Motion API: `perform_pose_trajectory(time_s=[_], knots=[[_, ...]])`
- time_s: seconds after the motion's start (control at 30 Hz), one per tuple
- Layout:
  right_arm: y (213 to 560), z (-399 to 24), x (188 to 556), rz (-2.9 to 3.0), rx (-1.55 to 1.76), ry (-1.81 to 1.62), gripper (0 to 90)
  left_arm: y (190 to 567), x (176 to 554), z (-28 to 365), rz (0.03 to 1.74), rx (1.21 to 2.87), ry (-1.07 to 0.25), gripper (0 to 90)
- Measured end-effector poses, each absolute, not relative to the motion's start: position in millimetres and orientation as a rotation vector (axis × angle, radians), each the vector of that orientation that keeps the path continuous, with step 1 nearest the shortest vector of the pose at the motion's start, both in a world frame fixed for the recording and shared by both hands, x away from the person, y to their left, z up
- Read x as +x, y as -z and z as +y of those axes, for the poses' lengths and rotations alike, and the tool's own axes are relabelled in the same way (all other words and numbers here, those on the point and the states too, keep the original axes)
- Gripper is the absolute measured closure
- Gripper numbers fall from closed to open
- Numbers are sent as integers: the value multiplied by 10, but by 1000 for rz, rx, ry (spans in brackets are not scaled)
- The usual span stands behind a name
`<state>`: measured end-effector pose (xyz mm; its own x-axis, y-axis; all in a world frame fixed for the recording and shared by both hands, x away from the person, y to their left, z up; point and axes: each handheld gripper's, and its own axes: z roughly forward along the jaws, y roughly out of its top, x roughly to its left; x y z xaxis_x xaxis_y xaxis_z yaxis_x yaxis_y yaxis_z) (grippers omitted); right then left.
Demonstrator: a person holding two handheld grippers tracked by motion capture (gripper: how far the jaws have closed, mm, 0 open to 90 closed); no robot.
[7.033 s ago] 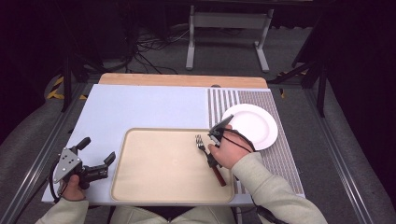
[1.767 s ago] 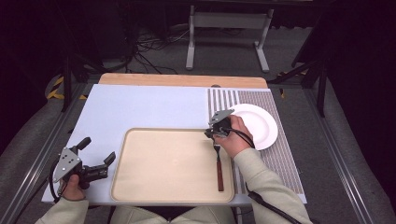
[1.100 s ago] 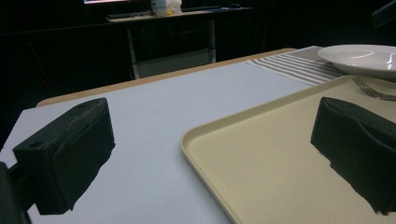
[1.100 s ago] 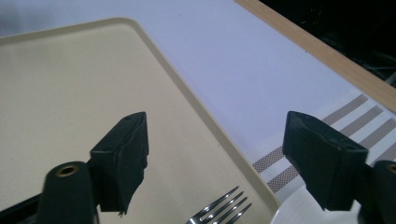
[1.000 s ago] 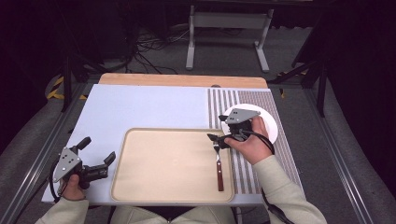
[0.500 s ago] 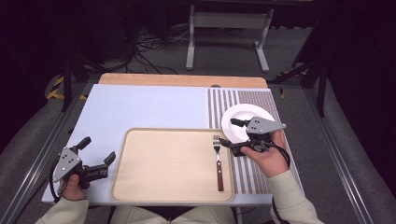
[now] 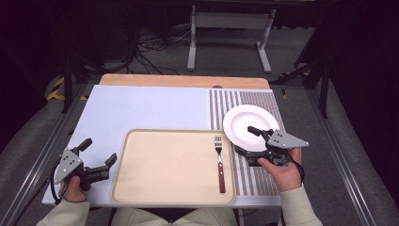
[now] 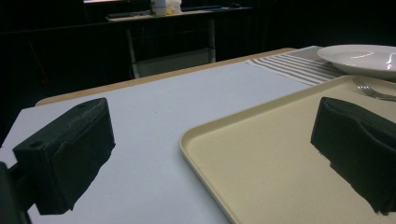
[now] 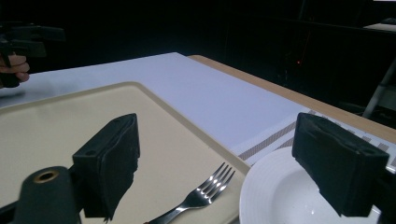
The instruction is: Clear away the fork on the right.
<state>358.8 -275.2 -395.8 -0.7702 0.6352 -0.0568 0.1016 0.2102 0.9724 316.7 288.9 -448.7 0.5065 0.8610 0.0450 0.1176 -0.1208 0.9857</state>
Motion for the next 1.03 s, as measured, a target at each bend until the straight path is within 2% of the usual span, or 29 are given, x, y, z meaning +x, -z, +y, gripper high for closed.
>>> perform_pose_trajectory(time_s=[0.63, 1.03], knots=[[4365, -3056, 3423, 1990, 813, -1603, 143, 4481, 3161, 2895, 861, 1566, -789, 1], [4402, -3104, 3407, 1994, 828, -1572, 140, 4481, 3161, 2911, 859, 1563, -780, 1]])
